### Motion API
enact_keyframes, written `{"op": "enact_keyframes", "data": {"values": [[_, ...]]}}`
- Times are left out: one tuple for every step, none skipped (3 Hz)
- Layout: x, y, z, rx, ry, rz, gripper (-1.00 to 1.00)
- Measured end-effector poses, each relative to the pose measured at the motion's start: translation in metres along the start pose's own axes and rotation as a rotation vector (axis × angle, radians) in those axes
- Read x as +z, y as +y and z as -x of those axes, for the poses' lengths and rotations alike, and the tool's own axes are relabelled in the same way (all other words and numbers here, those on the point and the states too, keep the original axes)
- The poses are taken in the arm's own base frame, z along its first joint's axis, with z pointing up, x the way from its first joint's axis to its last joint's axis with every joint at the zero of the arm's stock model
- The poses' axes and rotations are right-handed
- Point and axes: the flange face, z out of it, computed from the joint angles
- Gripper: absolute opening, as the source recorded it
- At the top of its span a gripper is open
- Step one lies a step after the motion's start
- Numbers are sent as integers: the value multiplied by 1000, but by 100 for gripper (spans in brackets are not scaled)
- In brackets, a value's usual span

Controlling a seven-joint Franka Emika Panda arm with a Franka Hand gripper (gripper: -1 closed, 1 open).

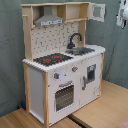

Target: Play with the kitchen

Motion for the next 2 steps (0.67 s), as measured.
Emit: {"op": "enact_keyframes", "data": {"values": [[19,-3,6,12,16,-30,100],[35,-5,18,28,29,-55,100]]}}
